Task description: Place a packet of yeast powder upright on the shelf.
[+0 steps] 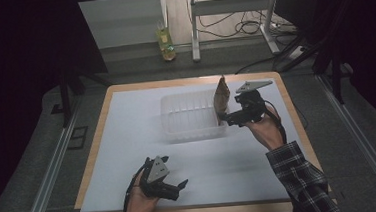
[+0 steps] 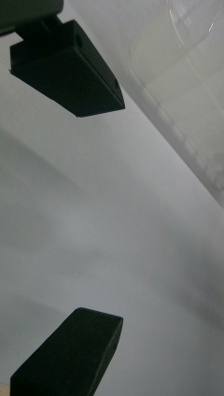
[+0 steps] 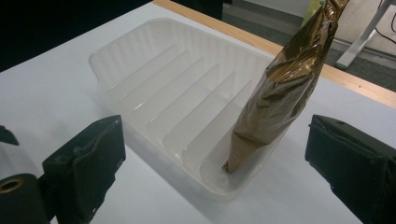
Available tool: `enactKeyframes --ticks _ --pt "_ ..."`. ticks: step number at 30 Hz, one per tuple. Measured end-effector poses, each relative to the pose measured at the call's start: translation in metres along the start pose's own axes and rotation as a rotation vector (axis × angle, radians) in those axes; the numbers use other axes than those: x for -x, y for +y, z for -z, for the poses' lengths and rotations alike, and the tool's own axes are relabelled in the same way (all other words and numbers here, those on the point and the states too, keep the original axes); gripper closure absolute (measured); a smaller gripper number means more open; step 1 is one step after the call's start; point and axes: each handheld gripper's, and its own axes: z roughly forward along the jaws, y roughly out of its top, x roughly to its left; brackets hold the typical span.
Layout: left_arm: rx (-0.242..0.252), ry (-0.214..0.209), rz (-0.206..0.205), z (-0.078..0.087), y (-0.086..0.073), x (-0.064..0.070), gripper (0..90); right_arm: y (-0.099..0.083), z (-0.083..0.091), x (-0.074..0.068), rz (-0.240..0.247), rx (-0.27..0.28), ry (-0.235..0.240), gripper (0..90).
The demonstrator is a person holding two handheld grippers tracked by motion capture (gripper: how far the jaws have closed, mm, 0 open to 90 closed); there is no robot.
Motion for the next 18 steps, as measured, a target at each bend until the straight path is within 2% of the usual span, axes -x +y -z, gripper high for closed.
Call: enactKeyframes --ticks 8,18 --pt "-0.003 -0.003 -0.005 0.000 0.000 0.000 1.2 -0.008 0.010 -0.004 0.004 0.006 0.007 5.1" --pt "0.001 0.000 -0.006 0.000 0.000 0.000 1.2 -0.018 0.022 -0.012 0.032 0.011 0.009 4.0"
